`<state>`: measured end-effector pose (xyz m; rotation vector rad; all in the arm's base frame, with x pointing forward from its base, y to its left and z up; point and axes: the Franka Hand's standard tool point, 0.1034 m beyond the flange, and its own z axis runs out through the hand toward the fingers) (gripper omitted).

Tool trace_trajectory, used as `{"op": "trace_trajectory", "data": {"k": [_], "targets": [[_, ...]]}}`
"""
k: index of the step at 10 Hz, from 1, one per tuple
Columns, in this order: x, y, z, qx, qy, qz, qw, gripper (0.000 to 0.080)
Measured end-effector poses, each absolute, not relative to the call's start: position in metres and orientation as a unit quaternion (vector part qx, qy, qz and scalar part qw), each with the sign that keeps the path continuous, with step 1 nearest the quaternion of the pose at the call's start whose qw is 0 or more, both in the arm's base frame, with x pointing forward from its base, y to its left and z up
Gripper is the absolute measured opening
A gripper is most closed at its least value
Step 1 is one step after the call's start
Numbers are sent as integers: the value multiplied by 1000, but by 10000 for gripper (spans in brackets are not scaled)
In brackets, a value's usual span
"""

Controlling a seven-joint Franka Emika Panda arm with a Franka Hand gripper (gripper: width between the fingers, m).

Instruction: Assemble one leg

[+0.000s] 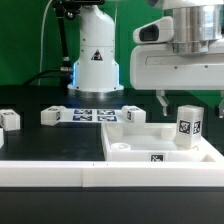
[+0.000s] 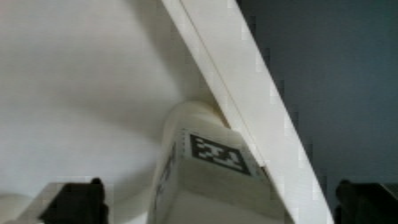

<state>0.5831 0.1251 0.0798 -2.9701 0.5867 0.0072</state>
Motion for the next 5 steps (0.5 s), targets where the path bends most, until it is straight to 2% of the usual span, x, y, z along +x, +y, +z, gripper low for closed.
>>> {"op": "trace_trajectory", "data": {"k": [5], "targets": [[588,126,82,-993,-112,-13,33,649]]}}
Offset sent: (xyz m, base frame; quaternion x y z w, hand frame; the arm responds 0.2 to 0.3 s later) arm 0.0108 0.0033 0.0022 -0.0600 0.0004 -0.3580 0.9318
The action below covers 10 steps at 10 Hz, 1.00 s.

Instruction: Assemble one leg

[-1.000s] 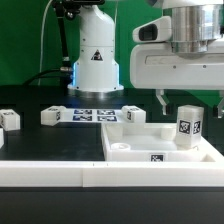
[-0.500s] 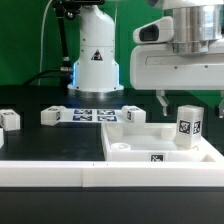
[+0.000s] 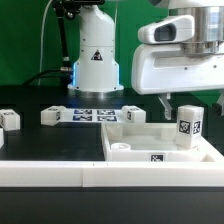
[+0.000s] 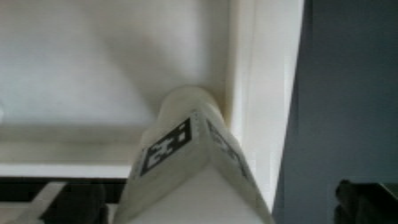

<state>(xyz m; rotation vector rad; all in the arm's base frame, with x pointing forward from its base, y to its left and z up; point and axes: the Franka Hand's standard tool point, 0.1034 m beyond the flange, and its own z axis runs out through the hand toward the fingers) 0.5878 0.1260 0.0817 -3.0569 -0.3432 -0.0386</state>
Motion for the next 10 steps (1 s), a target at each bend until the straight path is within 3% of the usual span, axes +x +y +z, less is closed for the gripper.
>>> {"op": "trace_trajectory", "data": {"k": [5,6,7,9,10], "targets": [[592,118,81,-962,-268,-33,27,649],[592,118,81,-962,-268,-33,27,520],[592,118,81,-963,-268,-33,27,520],[592,118,81,-966,-256,-33,28,290],[592,118,81,-968,-249,-33,28,291]]}}
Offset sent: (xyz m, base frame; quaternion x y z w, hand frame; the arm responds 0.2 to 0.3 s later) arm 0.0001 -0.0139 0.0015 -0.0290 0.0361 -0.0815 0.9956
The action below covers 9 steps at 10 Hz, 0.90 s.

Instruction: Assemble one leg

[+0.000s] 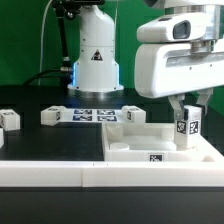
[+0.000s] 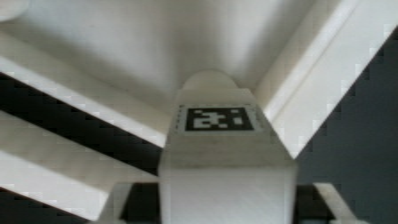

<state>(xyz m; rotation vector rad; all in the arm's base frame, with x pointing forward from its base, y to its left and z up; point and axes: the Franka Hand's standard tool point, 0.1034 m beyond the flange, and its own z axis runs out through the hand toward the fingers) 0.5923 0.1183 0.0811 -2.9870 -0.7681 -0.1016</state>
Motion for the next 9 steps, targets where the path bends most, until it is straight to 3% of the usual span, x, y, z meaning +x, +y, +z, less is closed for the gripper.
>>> {"op": "trace_trajectory", "data": {"k": [4,9], "targets": [[593,117,82,-998,-30,-25,42,291],[592,117,79,-960,276,-22,37,291]]}}
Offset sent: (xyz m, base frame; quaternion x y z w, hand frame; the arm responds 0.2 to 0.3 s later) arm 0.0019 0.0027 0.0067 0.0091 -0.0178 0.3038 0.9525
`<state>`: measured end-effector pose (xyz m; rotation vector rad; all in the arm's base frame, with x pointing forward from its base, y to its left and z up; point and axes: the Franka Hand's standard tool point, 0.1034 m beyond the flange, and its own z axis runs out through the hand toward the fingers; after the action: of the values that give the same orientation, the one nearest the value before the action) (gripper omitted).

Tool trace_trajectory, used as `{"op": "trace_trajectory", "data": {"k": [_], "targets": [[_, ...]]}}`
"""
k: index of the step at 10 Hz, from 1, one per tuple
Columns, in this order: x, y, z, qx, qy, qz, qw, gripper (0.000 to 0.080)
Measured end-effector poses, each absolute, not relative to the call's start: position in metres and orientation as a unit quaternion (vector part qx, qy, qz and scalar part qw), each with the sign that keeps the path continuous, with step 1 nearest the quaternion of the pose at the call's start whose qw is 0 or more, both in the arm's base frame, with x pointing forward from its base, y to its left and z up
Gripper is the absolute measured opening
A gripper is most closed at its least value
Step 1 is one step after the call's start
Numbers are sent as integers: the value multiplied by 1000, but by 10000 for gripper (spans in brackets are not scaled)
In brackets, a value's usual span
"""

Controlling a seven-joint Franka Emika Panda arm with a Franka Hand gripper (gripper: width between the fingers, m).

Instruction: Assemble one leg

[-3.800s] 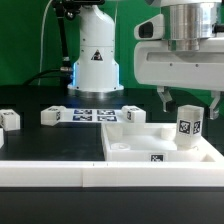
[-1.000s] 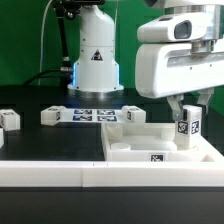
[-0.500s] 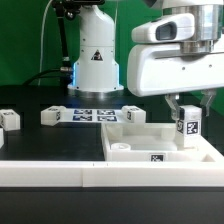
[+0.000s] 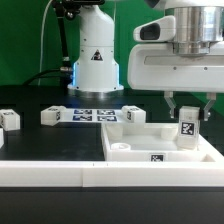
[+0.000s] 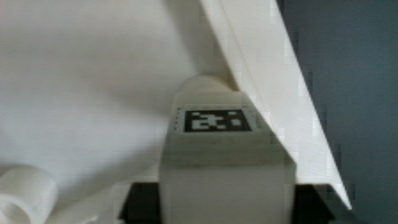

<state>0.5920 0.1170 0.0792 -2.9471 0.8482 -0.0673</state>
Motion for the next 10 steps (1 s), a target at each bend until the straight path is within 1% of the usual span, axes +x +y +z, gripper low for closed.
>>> {"op": "trace_trajectory", "data": {"k": [1,3,4,5,7,8,9,10], "targets": [[593,116,79,-940,339,-26,39,291],[593,114,79,-912,406,-19,47,291],[593,113,79,-905,421,-15,53,291],[593,113,79,-900,432,-14,53,291],[593,114,78,-913,403,-16,53,545],[593,114,78,-925,375,-16,52,545],[592,116,78,-937,346,-15,50,628],[591,117,79,-964,264,-12,40,643]]}}
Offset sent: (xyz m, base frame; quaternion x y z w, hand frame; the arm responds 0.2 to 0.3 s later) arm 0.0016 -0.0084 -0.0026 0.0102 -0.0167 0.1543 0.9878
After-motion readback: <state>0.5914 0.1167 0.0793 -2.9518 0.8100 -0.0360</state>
